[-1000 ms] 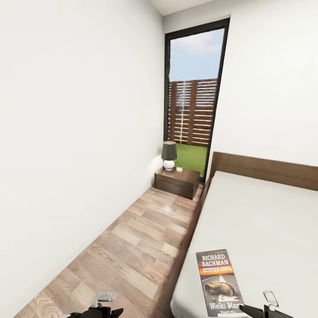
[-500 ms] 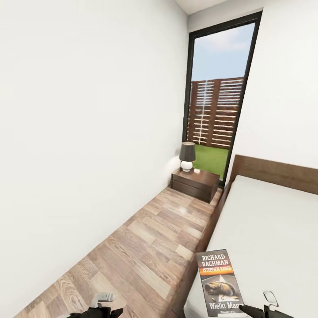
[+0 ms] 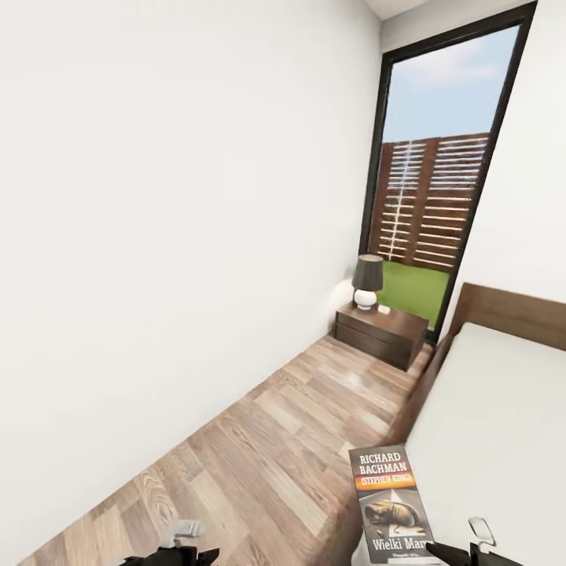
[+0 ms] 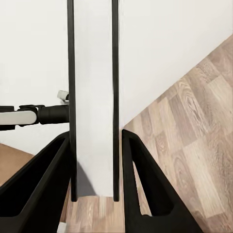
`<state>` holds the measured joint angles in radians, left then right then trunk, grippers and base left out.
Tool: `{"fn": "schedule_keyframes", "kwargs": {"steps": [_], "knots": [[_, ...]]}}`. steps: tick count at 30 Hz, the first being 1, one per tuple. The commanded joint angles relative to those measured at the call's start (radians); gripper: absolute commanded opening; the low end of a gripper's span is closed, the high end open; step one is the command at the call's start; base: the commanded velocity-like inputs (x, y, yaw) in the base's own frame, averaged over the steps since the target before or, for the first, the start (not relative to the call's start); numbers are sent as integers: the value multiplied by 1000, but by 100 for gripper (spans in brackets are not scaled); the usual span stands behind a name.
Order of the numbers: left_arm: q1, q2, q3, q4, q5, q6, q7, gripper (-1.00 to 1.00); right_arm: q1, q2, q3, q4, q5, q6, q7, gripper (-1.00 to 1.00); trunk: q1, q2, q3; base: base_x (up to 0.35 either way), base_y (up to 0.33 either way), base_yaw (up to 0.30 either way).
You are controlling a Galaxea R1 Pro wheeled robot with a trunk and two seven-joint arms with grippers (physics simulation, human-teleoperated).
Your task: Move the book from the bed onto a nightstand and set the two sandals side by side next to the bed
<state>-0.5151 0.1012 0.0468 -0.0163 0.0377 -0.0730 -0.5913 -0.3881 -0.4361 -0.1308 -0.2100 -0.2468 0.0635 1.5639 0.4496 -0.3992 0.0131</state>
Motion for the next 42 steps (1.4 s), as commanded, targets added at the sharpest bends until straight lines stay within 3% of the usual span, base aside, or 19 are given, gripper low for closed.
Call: {"fn": "schedule_keyframes", "kwargs": {"steps": [1,42], "knots": [[-1,0,4,2,2,-1,-4,100,0,0,-3,0,-3,7,4,-100,0,-1,0,0,0,288],[0,0,4,2,2,-1,-4,100,0,0,-4,0,-3,7,4,-100,0,-1,0,0,0,290]]}}
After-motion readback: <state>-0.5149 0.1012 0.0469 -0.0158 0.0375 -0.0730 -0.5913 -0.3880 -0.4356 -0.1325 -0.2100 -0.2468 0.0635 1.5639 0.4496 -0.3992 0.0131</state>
